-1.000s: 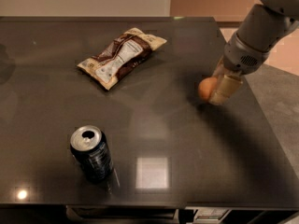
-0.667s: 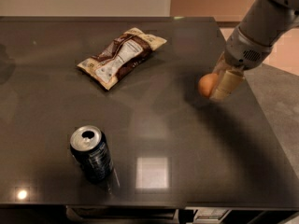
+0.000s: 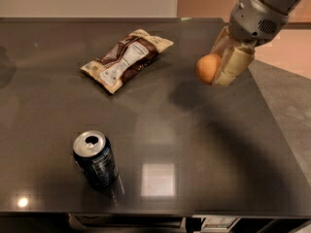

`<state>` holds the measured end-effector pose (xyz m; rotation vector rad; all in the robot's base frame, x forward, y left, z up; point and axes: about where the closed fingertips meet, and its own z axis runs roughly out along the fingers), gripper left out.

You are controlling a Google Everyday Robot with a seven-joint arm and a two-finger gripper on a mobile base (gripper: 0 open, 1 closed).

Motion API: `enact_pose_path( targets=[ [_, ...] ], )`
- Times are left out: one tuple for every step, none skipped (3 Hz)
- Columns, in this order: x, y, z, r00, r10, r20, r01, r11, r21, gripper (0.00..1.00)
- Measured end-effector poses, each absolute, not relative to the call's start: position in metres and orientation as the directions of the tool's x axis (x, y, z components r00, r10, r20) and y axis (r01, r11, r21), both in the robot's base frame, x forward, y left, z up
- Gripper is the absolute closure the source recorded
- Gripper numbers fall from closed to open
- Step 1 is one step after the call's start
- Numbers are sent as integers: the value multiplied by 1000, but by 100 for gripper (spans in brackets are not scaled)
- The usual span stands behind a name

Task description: Pick orange

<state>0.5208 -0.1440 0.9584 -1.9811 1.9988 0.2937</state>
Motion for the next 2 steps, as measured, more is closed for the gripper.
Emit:
enact_pose_path(
  targets=[
    [521,-126,980,85,-919,-386,-993,-45,-112,100],
    [531,-121,983,89,-913,-398,-989,-33,-146,100]
  ],
)
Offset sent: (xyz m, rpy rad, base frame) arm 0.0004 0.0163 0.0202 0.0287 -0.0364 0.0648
